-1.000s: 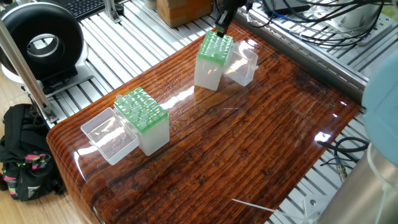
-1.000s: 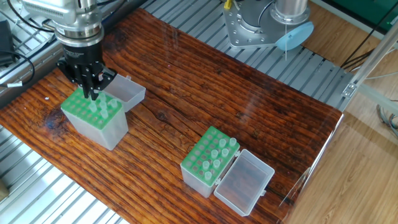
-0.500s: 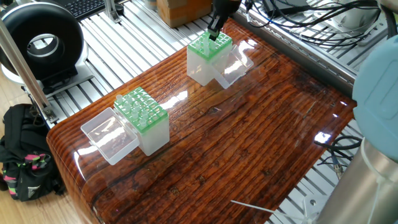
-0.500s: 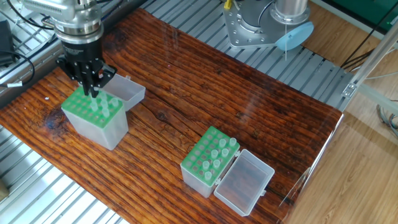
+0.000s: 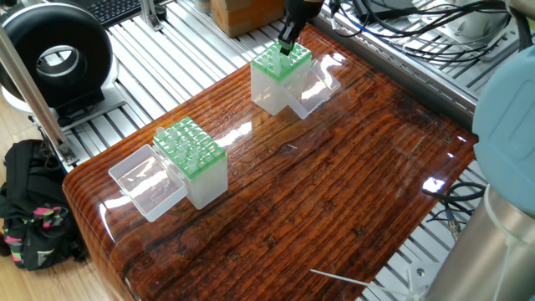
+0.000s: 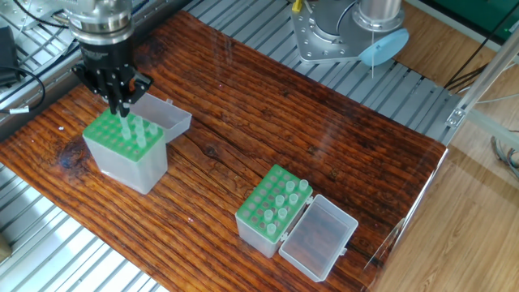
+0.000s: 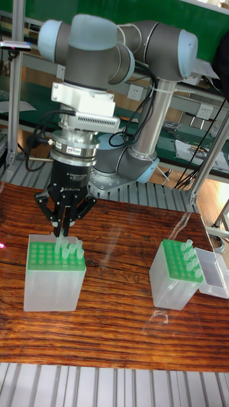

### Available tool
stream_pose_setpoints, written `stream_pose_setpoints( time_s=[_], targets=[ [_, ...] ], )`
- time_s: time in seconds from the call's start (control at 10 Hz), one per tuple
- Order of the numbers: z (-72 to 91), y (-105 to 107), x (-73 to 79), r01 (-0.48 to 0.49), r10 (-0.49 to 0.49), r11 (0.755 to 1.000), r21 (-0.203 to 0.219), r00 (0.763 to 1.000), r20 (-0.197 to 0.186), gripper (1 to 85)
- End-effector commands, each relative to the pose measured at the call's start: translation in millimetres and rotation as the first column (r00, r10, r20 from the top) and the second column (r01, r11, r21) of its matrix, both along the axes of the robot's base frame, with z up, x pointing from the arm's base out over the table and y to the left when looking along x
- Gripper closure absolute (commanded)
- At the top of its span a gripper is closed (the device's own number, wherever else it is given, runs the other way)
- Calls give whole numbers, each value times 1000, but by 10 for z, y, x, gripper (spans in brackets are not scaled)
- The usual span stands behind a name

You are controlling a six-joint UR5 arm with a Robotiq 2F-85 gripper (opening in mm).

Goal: Transfer all large pipette tips from one holder to another

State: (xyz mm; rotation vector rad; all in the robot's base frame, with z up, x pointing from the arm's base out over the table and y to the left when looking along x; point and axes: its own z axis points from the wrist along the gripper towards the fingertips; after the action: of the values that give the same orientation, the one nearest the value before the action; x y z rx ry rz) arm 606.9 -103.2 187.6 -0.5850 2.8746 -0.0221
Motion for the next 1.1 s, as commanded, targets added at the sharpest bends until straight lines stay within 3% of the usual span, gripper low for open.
stream_pose_setpoints(
  time_s=[0.0,1.0],
  targets=[
    [148,56,-92,3,-3,1000,18,1000,-5,847],
    [385,-6,-285,-23,23,1000,13,1000,-12,847]
  ],
)
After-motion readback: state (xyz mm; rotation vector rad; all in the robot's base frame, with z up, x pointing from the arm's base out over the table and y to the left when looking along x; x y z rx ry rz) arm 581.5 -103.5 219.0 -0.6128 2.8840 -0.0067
